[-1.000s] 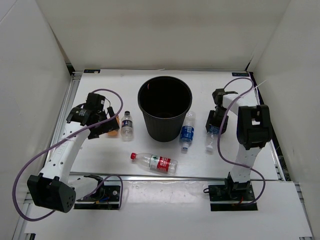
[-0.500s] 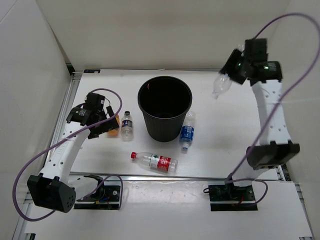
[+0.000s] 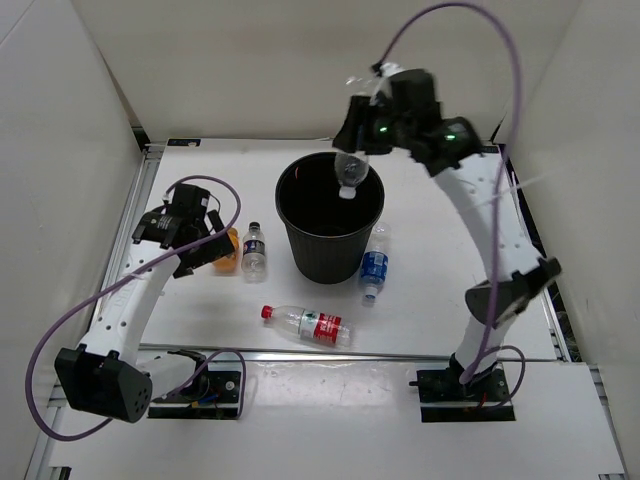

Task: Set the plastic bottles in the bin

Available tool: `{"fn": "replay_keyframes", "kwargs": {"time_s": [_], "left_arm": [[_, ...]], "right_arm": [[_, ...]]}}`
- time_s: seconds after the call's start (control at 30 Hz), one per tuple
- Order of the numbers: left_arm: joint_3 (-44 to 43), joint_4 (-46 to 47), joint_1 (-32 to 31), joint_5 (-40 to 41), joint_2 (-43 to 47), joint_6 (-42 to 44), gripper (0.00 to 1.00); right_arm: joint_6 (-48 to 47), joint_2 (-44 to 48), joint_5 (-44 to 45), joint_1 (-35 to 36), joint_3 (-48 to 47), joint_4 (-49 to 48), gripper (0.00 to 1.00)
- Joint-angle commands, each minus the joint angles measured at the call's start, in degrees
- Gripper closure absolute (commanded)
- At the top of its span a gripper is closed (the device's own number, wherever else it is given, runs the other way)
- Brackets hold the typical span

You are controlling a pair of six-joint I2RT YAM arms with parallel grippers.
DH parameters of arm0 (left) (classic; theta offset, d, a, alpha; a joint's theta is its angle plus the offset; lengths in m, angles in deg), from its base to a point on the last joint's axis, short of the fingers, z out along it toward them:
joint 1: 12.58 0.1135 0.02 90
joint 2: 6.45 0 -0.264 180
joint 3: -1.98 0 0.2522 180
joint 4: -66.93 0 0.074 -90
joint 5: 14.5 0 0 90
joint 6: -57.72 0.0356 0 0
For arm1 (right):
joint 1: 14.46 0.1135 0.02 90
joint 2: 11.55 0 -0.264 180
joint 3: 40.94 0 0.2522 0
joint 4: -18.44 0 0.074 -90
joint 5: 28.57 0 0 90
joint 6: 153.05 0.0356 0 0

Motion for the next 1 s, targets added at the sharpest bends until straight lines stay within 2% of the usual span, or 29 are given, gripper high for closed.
{"fn": "replay_keyframes", "kwargs": {"time_s": [0.0, 0.07, 0.1, 0.13, 0.2, 0.33, 0.43, 0.53, 0.6, 0.8, 0.97], "left_arm": [[-4.71, -2.35, 0.36, 6.16, 0.12, -2.19, 0.0], [-5.5, -3.41, 0.36, 8.54, -0.41, -3.06, 0.0], [-5.5, -4.28, 0.36, 9.69, -0.41, -3.59, 0.0], [-5.5, -4.29, 0.36, 11.61, -0.93, -4.64, 0.0], [-5.5, -4.29, 0.36, 13.21, -1.73, -5.88, 0.0], [-6.11, -4.29, 0.36, 14.97, -5.41, -6.59, 0.0], [-6.12, -1.49, 0.36, 14.97, -7.7, -4.14, 0.0], [-5.06, 3.07, 0.36, 13.13, -10.07, -1.16, 0.0], [-3.75, 6.15, 0.36, 10.76, -11.83, 0.52, 0.0], [-2.43, 15.48, 0.89, 7.5, -18.94, 5.89, 0.0], [-2.43, 20.48, 4.67, 3.38, -23.87, 10.46, 0.0]], "right_arm": [[-7.69, -2.05, 13.09, 6.39, -1.85, 1.06, 0.47], [-7.69, -3.36, 15.65, 8.05, -1.85, 1.06, 0.45], [-7.69, -3.37, 17.84, 8.93, -1.85, 1.06, 0.39], [-7.69, -3.98, 19.6, 9.55, -1.85, 1.06, 0.32], [-7.08, -3.99, 21.63, 10.08, -1.32, 1.84, 0.0], [-5.67, -0.4, 25.41, 10.08, -4.21, 3.34, 0.0], [-4.18, 5.31, 31.12, 10.08, -2.56, 2.82, 0.0], [-5.4, 12.68, 28.95, 10.08, 2.1, 2.02, 0.0], [-6.11, 14.55, 27.36, 10.08, 3.68, 2.02, 0.0], [-5.58, 19.21, 26.74, 10.08, 7.03, 10.37, 0.0], [-5.05, 22.73, 26.21, 10.08, 8.87, 12.13, 0.0]]}}
